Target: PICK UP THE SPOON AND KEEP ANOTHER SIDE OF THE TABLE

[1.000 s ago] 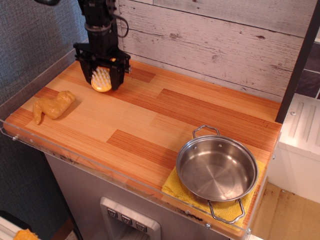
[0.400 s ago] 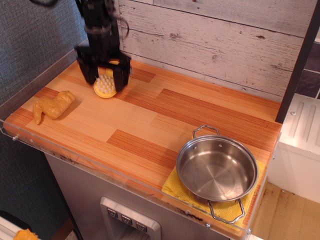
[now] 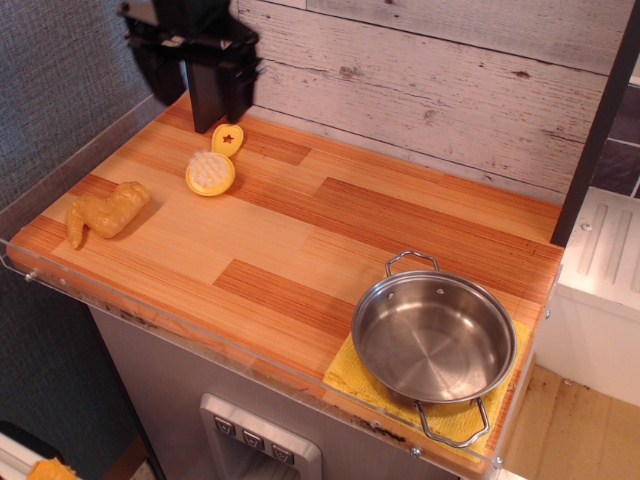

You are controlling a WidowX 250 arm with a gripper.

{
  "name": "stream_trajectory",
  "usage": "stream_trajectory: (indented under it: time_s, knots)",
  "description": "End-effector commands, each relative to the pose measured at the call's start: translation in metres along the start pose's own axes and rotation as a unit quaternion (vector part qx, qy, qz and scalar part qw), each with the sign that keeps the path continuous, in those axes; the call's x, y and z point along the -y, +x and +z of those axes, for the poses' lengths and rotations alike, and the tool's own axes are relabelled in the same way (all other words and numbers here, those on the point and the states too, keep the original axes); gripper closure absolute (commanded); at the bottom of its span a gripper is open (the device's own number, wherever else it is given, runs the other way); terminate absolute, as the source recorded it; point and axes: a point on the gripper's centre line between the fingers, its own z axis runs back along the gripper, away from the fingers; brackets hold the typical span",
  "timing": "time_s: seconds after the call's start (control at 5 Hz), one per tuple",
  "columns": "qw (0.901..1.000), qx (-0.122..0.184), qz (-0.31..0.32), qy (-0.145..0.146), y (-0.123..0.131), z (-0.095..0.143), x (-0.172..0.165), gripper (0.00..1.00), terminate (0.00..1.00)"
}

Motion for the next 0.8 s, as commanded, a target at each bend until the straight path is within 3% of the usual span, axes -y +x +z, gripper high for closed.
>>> stream_trajectory:
  time_s: [0.0, 0.2, 0.4, 0.6]
  knots:
    - [0.9988, -0.028, -0.013, -0.038, -0.0234, -0.0021, 0.0425, 0.00, 0.00]
    - [0.9995, -0.024, -0.007, -0.018, -0.0289, -0.0072, 0.0497, 0.00, 0.00]
    - [0.9995, -0.024, -0.007, -0.018, -0.0289, -0.0072, 0.0497, 0.00, 0.00]
    - [0.9995, -0.024, -0.007, -0.018, -0.0289, -0.0072, 0.0497, 0.00, 1.00]
